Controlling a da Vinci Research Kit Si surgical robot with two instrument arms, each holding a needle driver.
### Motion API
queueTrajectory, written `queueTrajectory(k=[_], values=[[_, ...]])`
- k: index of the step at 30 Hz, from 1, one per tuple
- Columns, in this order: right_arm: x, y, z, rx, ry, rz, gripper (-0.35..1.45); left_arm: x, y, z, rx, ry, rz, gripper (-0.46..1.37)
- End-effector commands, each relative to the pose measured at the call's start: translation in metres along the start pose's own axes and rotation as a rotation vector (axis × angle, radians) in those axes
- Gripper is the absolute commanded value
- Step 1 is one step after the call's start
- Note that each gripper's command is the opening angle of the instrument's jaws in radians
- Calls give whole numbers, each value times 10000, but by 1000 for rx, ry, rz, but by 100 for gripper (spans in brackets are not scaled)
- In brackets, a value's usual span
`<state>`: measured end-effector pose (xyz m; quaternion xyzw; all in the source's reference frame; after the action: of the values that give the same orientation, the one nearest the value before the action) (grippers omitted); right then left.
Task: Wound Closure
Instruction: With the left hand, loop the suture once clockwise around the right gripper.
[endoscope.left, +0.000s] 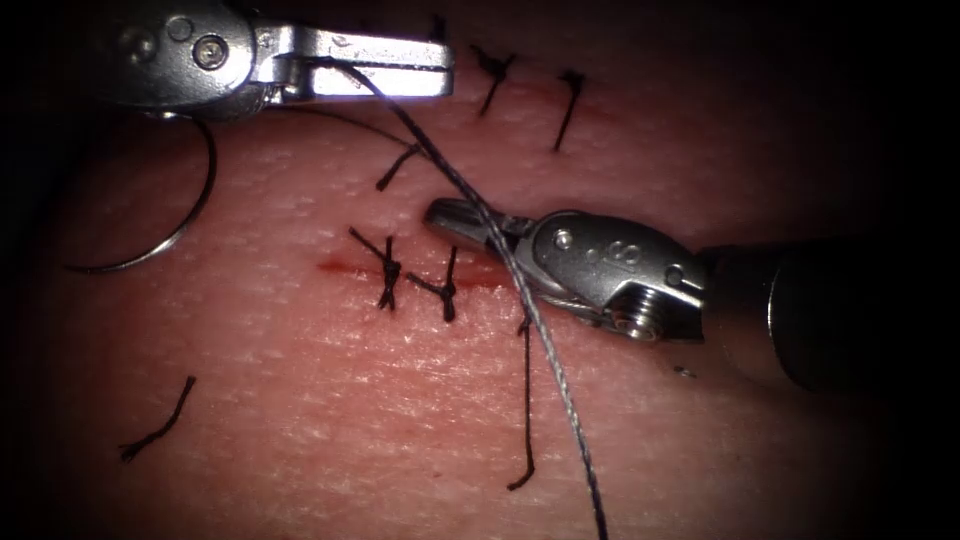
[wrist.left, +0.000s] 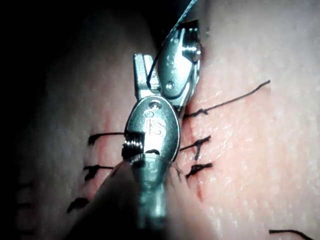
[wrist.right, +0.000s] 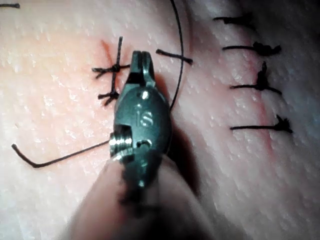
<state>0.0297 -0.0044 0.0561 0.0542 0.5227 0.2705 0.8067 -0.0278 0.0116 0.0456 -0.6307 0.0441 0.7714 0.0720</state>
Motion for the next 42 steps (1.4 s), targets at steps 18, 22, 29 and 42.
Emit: queueTrajectory(k=[18,22,29,42], values=[[-11,2,43,61,-10,17,-35,13,80,20,-88,-5,64,-35],[-14,-1,56,71,-15,19,-35,9,98,29,-109,1,76,-35],[-16,8,81,88,-12,18,-35,16,132,44,-138,15,95,-35],[-18,15,125,137,0,73,-35,22,154,58,-161,28,113,-35]])
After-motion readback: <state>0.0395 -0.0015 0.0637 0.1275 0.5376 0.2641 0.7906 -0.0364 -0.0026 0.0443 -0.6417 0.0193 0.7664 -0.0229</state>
